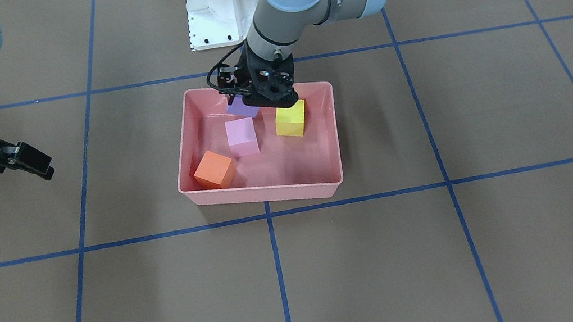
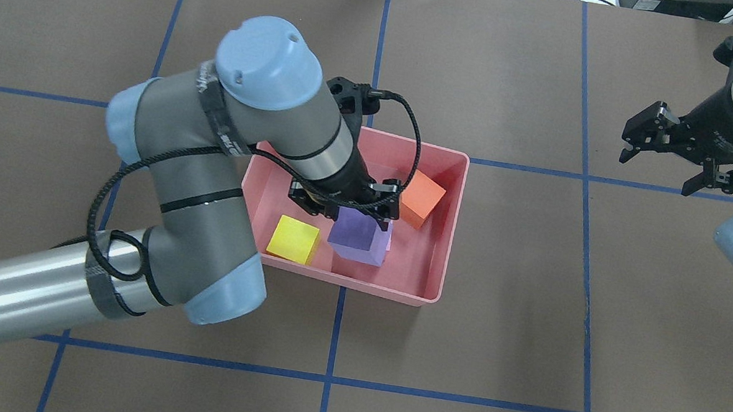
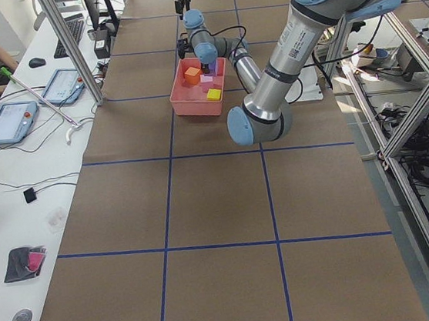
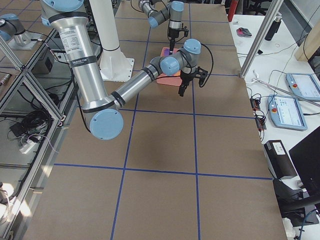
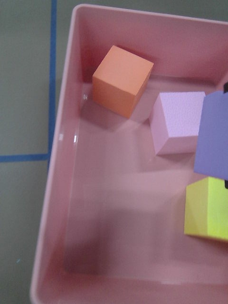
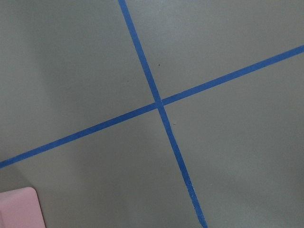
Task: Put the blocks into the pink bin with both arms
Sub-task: 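Carry the purple cube into the bin with the left gripper and release it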
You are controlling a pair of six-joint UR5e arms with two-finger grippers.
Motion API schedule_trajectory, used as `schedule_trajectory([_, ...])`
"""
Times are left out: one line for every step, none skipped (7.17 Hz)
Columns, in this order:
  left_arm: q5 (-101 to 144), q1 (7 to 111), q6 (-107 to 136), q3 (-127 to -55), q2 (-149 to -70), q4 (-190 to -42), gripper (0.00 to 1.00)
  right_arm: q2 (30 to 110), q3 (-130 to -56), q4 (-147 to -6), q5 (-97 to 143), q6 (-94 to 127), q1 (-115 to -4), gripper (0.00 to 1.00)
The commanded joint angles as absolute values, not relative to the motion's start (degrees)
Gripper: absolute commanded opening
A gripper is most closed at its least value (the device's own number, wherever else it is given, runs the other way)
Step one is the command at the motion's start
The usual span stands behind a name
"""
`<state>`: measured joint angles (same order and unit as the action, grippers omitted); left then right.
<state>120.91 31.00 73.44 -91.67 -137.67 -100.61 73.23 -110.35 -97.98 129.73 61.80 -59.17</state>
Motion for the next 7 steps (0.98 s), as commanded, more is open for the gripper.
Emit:
schedule_trajectory([118.6,28.8,74.7,-82.7,-145.1,-101.1,0.0,74.0,-109.5,-98.0,129.7,59.4,-60.1,1.0])
schedule_trajectory([118.6,28.7,74.6,-82.4,-144.9,-101.2,0.0,74.0,-109.3,-98.0,129.7,59.3,-60.2,1.0])
schedule_trajectory([118.6,28.0,74.4,-81.7,-144.9,-101.3,0.24,74.0,-109.1,-98.0,129.7,59.3,-60.3,1.0])
schedule_trajectory([117.7,27.3,74.3,-81.2,-144.7,-101.4,0.87,73.9,-109.1,-98.0,129.8,59.3,-60.6,1.0])
schedule_trajectory([116.7,27.1,74.3,-81.1,-144.6,-101.4,1.0,73.9,-109.1,-98.0,130.2,59.3,-60.9,1.0])
schedule_trajectory([116.7,26.5,74.4,-81.3,-144.6,-101.3,1.0,73.8,-109.1,-97.9,130.2,59.3,-60.9,1.0])
schedule_trajectory([116.8,26.8,74.5,-82.6,-144.6,-101.3,1.0,73.8,-109.1,-97.9,130.2,59.3,-61.0,1.0])
